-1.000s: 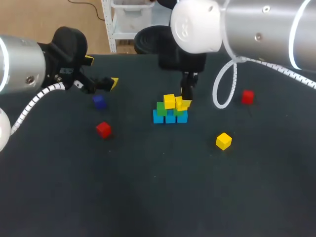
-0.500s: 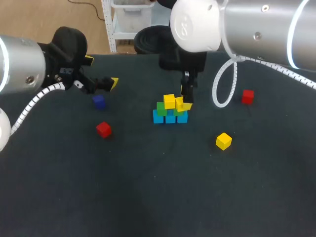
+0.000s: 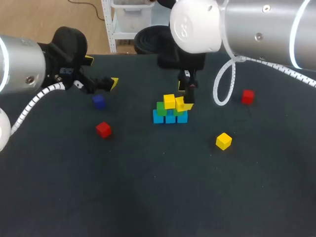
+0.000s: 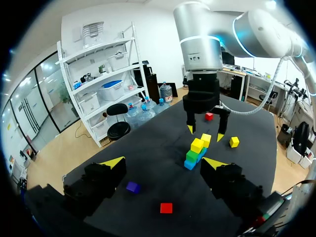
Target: Place the blue cubes, place green cubes on the blue cubes, place the yellow cubes on the green cubes, then place the red cubes on the yellow cubes, and place purple cube on the red cubes.
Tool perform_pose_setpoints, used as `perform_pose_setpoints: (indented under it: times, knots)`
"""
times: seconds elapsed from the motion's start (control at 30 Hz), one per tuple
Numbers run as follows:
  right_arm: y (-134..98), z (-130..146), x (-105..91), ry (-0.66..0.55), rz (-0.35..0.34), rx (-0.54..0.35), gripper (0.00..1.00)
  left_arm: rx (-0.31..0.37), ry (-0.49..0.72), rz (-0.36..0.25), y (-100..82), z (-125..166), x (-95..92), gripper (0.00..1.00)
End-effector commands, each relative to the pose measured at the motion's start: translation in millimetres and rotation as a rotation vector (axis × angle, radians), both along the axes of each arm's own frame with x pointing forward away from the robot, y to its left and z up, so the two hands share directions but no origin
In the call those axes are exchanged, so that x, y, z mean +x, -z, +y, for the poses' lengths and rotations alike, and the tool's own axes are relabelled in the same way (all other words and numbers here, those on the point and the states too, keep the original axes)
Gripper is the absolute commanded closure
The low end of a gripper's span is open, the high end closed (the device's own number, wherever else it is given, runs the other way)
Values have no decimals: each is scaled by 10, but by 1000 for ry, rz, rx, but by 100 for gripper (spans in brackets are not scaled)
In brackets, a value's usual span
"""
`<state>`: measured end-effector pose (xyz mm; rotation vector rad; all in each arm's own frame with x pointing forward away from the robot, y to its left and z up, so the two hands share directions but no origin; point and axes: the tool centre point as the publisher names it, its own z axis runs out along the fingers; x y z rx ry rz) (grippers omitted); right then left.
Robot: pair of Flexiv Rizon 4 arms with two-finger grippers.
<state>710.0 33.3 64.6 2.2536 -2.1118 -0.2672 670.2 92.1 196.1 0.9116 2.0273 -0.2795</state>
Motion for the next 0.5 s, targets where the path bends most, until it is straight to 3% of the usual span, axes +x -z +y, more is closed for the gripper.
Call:
perform_pose_setpoints:
  times: [0.03, 0.33, 0.4, 0.5]
  knots:
    - [-23, -2, -23, -3, 0, 9, 0, -4, 4, -1, 6, 13, 4, 0]
    - [-33, 39, -41, -22, 5, 11, 3, -4, 4, -1, 6, 13, 4, 0]
    - [-30, 47, -46, -23, 9, 12, 12, -4, 4, -1, 6, 13, 4, 0]
    - [-18, 60, -59, -21, 19, 15, 45, -4, 4, -1, 6, 13, 4, 0]
